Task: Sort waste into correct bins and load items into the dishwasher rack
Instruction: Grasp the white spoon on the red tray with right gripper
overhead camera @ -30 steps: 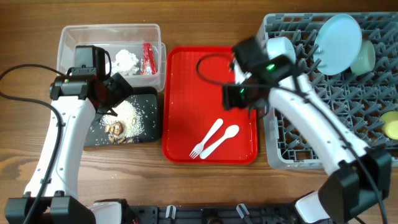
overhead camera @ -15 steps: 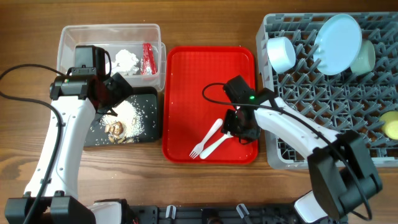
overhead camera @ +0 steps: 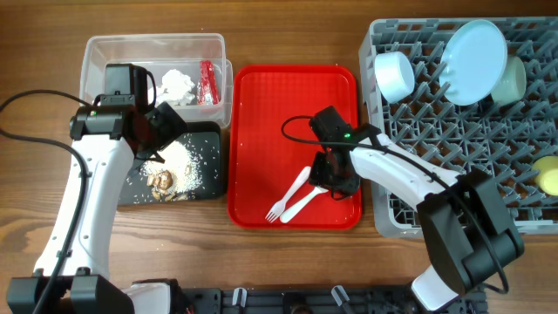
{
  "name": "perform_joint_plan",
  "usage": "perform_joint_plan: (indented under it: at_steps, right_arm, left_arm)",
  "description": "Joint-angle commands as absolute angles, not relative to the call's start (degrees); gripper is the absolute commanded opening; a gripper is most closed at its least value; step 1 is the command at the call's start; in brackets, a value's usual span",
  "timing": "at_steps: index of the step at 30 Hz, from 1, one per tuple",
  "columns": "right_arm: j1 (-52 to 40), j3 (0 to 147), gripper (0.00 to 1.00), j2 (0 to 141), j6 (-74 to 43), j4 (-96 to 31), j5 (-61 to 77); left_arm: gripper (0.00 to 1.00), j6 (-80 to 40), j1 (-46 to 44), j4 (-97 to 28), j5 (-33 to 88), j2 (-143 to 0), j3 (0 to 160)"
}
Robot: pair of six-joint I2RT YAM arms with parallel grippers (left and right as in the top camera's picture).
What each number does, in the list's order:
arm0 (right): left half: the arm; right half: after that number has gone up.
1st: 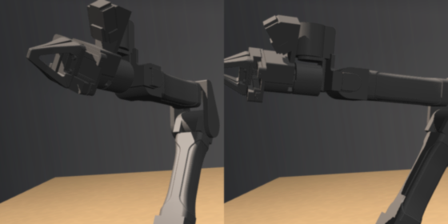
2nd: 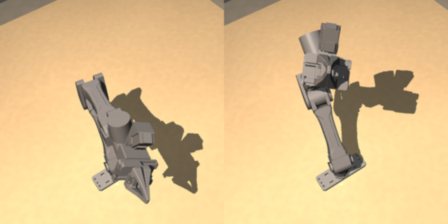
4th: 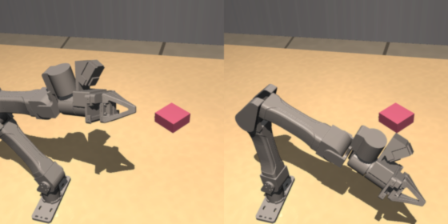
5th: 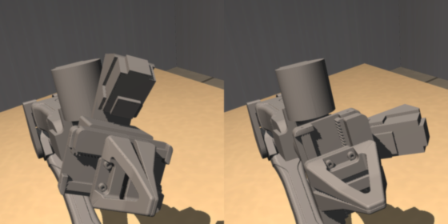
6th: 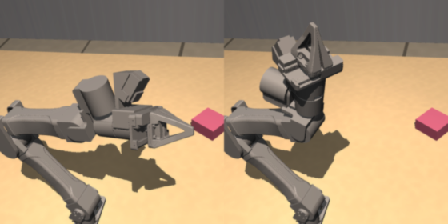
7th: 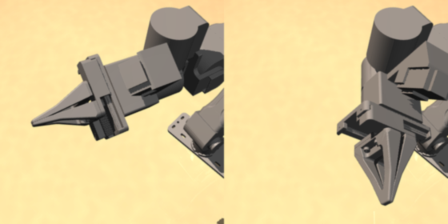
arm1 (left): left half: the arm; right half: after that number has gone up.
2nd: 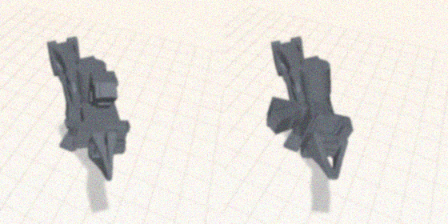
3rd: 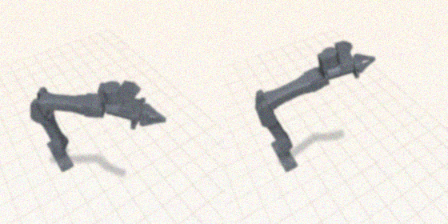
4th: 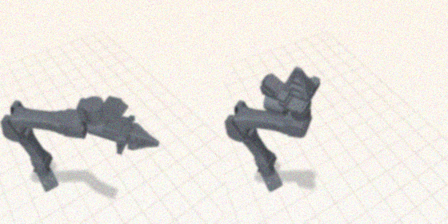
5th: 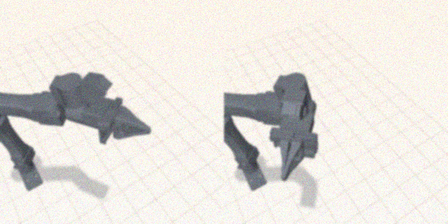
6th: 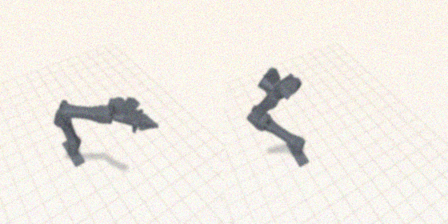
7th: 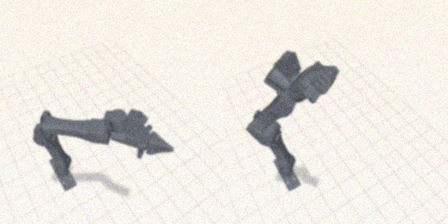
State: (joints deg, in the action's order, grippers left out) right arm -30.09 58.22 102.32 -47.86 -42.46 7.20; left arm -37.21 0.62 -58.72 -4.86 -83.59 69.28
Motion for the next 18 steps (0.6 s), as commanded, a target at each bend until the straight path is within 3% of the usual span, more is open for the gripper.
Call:
perform_joint_plan:
  at_steps: [1,3,9,11,12,14,18]
  right_arm:
    - [-30.06,57.65,0.38,105.54,-47.72,-41.39,4.45]
    - [-29.87,58.28,0.32,105.54,-46.37,-41.36,3.70]
    - [-29.63,60.42,0.29,105.49,-44.51,-41.39,2.35]
    - [-29.50,61.14,0.21,105.14,-42.96,-41.39,2.22]
    - [-29.36,61.69,0.11,104.71,-41.93,-41.39,2.04]
    - [-29.34,61.95,0.05,104.33,-41.93,-41.32,2.00]
    - [-29.34,61.95,0.04,103.98,-40.53,-41.15,3.07]
  left_arm:
    - [1.00,-37.95,1.02,-58.63,-5.45,-83.26,69.43]
    - [1.00,-37.95,1.02,-58.61,-5.45,-83.26,69.43]
    - [1.00,-37.95,1.02,-58.61,-5.45,-83.26,69.43]
    - [1.00,-37.95,1.02,-58.61,-5.45,-83.26,69.43]
    - [1.00,-37.95,1.02,-58.63,-5.45,-83.26,69.43]
    - [1.00,-37.95,1.02,-58.63,-5.45,-83.26,69.43]
    - [1.00,-37.95,1.02,-58.63,-5.45,-83.26,69.43]
